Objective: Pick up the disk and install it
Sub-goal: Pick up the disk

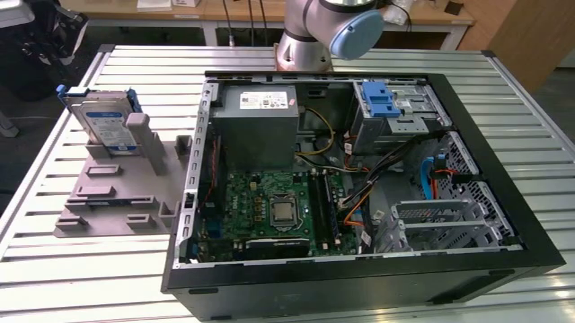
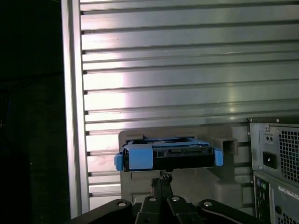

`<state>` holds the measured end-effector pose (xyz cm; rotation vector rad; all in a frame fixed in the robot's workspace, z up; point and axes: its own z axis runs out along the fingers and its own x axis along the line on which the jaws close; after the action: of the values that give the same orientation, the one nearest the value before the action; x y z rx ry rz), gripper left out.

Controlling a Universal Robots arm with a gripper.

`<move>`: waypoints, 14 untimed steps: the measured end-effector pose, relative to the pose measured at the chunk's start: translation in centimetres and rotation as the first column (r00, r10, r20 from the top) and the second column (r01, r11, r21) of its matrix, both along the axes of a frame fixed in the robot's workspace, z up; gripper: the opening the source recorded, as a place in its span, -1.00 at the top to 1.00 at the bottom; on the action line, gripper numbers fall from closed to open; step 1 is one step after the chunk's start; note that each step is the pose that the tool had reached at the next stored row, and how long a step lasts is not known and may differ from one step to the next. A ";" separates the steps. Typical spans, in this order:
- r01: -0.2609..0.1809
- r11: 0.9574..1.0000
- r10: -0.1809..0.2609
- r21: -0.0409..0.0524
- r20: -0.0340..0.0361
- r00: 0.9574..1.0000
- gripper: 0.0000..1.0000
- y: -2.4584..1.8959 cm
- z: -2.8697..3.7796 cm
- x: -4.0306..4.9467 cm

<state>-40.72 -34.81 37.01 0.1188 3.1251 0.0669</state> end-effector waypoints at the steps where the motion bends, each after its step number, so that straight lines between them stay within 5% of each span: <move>1: 0.000 1.000 0.000 0.000 0.000 1.000 0.79 0.00 0.00 0.00; 8: -0.053 0.999 0.053 0.000 0.000 0.999 0.79 0.01 -0.02 -0.01; 14: -0.145 0.989 0.145 0.000 0.000 0.989 0.79 0.00 -0.03 0.00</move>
<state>-40.72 -34.80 36.98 -0.1091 3.1285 0.0683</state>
